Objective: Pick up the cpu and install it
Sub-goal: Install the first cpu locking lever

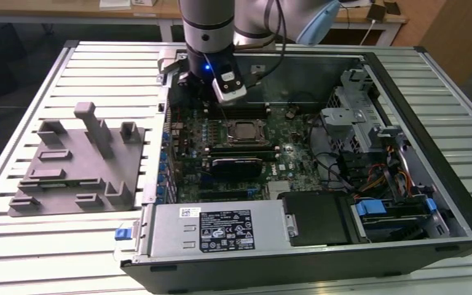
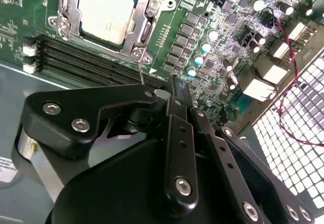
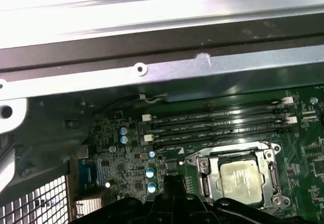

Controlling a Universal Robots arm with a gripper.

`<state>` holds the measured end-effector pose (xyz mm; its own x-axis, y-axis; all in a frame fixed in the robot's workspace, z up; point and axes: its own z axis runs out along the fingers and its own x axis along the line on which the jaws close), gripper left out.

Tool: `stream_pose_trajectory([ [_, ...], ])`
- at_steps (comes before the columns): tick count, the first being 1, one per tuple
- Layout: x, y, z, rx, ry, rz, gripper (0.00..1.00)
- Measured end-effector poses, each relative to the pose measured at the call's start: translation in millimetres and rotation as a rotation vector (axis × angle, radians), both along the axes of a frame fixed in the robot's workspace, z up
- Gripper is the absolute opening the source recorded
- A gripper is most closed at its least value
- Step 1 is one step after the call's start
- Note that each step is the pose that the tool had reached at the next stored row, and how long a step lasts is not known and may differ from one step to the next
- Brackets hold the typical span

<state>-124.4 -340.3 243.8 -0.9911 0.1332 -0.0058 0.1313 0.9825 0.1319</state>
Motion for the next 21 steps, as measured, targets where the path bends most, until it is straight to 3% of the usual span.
stream_pose_trajectory([
  [1, -0.2, 0.0, -0.3, 0.0083, -0.0001, 0.004, 0.11],
  [4, -0.5, 0.0, -0.8, 0.0542, -0.0001, 0.012, 0.11],
  [5, -0.6, -0.1, -0.9, 0.0648, -0.0001, 0.014, 0.11],
  [9, -1.0, -0.6, -1.1, 0.0923, 0.0000, 0.020, 0.11],
  [10, -1.0, -0.7, -1.2, 0.1038, -0.0002, 0.022, 0.11],
  [12, -1.0, -0.9, -1.2, 0.1185, -0.0002, 0.025, 0.11],
  [17, 0.3, -0.9, -1.1, 0.1194, -0.0002, 0.025, 0.11],
  [21, 10.0, -0.9, -1.2, 0.1195, 0.0004, 0.025, 0.11],
])
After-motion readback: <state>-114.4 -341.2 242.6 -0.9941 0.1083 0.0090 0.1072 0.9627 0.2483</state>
